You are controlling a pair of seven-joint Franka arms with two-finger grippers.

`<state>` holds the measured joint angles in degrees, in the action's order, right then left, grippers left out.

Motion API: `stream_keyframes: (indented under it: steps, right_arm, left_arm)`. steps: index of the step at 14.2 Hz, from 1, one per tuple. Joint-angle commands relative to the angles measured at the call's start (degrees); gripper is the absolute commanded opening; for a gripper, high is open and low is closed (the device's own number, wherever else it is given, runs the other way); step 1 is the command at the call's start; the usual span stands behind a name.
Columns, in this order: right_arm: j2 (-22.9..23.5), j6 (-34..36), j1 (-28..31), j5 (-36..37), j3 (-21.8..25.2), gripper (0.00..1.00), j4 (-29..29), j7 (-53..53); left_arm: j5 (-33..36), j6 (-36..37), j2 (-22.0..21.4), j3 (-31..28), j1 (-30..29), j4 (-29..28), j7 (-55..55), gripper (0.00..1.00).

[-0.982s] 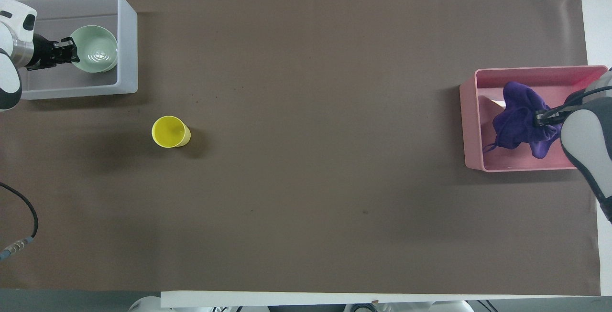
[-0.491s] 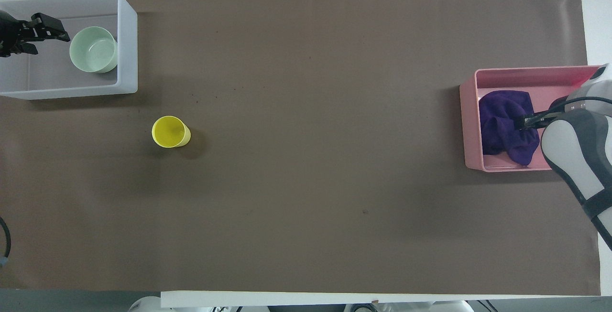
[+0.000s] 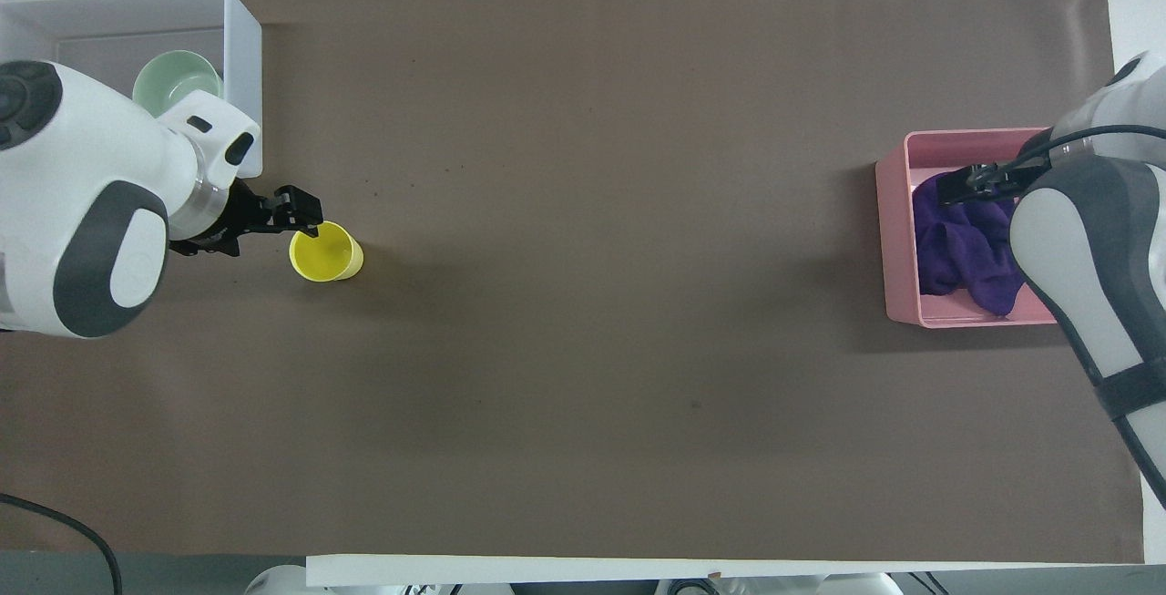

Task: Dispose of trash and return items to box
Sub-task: 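Reach the left gripper to the yellow cup and grasp it, then carry the yellow cup with the left gripper into the clear box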

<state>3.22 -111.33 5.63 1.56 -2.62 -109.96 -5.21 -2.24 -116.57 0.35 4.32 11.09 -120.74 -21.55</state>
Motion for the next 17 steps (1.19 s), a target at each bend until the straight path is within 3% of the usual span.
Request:
stream_keyframes:
  steps: [1, 3, 4, 5, 6, 8, 11, 14, 17]
  right_arm:
    - [3.71, 10.39, -1.75, 0.37, -0.10, 0.99, 10.69, 2.04]
    - [3.64, 15.59, -2.72, 0.37, -0.10, 0.99, 14.32, 2.49]
    - [2.59, 17.62, -2.73, 0.37, -0.10, 0.99, 14.94, 2.49]
    - [1.36, 20.51, -2.73, 0.37, -0.10, 0.99, 16.08, 2.49]
    - [0.22, 22.71, -2.73, 0.46, -0.10, 0.99, 16.44, 2.49]
    - [-3.55, 26.06, -2.55, 0.37, -0.10, 0.99, 16.26, 2.31]
    - [-8.48, 28.97, -2.64, 0.20, -0.01, 1.00, 14.78, 2.05]
    - [-9.46, 33.45, -2.64, 0.20, -0.10, 1.00, 14.24, 1.43]
    - [-9.55, 34.60, -2.73, 0.20, -0.10, 1.00, 14.24, 1.26]
  left_arm:
    - [0.84, -7.52, -4.40, -0.89, -0.19, -8.80, -0.25, 1.00]
    - [0.84, -8.23, -4.04, -0.81, -0.28, -9.94, -0.25, 0.99]
    - [0.84, -8.33, -3.95, -0.89, -0.19, -10.13, -0.60, 0.78]
    - [0.84, -8.33, -3.95, -0.89, -0.28, -10.39, -1.13, 0.32]
    - [0.75, -8.41, -4.04, -0.89, -0.46, -10.57, -0.70, 0.17]
    - [0.75, -8.85, -3.95, -0.89, -0.63, -10.74, -0.51, 0.01]
    - [0.75, -9.91, -3.26, -0.98, -0.81, -10.13, -1.48, 0.00]
    - [0.75, -4.23, -2.11, -0.98, -0.72, -2.16, -5.34, 0.00]
    - [0.22, 4.93, -0.63, -1.42, -3.77, 11.18, -5.35, 0.00]
